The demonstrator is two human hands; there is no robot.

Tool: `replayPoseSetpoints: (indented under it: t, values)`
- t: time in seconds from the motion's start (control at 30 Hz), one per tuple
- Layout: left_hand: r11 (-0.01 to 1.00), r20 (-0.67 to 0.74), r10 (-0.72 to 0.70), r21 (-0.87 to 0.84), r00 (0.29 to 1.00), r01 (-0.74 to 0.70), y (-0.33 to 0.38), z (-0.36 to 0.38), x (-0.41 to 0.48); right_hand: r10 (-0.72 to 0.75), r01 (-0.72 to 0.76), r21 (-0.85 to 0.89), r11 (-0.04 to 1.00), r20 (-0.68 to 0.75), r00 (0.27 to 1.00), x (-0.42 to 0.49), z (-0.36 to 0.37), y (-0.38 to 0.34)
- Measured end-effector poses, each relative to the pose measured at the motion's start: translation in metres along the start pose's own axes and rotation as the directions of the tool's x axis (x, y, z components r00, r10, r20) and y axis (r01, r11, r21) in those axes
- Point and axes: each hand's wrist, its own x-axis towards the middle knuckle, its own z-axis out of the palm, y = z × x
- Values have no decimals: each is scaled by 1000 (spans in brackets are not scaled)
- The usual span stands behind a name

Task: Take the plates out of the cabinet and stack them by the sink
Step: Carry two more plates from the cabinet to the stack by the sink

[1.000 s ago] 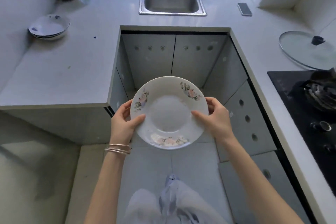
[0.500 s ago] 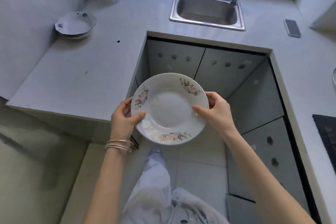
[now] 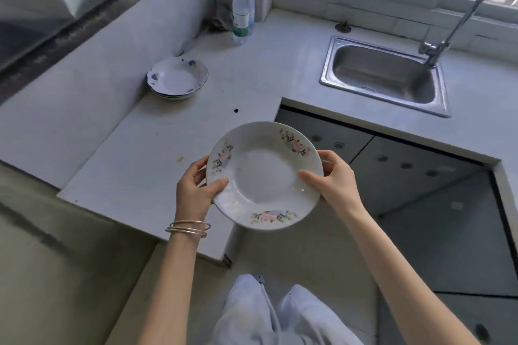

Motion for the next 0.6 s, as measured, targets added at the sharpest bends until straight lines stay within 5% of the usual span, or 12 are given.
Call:
replayPoseSetpoints:
  t: [0.6]
  values:
    - [981,-380,-129,-181,916,63,1,13,120,-50,83,-70,994,377,925,189,66,-44]
